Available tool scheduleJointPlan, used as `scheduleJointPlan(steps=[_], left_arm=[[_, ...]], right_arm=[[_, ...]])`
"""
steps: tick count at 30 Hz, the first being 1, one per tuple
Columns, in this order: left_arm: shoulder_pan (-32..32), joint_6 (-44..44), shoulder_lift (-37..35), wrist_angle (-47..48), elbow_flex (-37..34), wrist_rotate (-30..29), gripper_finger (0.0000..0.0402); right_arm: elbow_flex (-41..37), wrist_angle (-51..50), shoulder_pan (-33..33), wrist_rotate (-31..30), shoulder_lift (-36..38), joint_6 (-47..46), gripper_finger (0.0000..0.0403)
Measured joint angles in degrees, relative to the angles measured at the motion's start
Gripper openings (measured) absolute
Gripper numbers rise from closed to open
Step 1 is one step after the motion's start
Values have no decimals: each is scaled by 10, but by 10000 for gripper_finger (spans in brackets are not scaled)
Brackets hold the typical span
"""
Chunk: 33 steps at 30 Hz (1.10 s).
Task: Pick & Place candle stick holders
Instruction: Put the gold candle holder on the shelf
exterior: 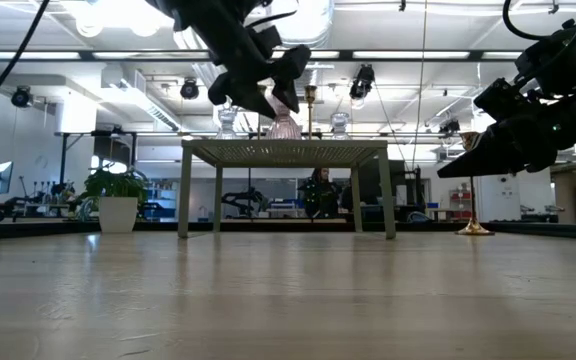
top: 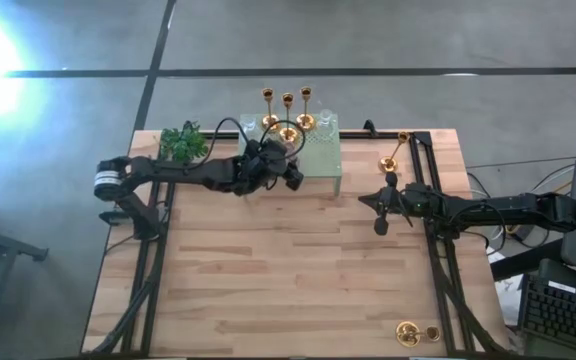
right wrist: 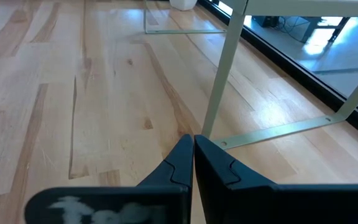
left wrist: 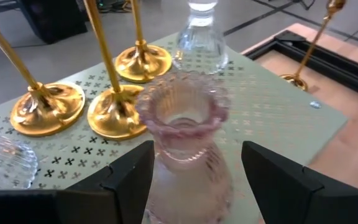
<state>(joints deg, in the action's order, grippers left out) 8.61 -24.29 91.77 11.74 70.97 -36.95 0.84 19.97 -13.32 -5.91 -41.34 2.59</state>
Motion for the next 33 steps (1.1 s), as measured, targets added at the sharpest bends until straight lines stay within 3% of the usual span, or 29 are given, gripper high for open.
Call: scheduleJointPlan(steps=[14, 19, 23, 26, 28, 30, 33], left_arm=[[-53, -41, -39, 91, 0, 2, 248], [-97, -82, -70, 169, 0, -2, 248], [-152, -48, -87, 176, -14, -41, 248], [-200, 14, -97, 158, -46, -74, 247], [-227, 50, -109, 117, -81, -66, 246], [-245, 73, -126, 49, -128, -26, 246], [-256, 108, -157, -105, -213, 80, 246]], right_arm=[[0, 0, 0, 0, 0, 0, 8], [0, 0, 0, 0, 0, 0, 8], [0, 0, 0, 0, 0, 0, 8], [0, 0, 0, 0, 0, 0, 8], [0, 0, 0, 0, 0, 0, 8], [0, 0, 0, 0, 0, 0, 8], [0, 0, 0, 0, 0, 0, 8]])
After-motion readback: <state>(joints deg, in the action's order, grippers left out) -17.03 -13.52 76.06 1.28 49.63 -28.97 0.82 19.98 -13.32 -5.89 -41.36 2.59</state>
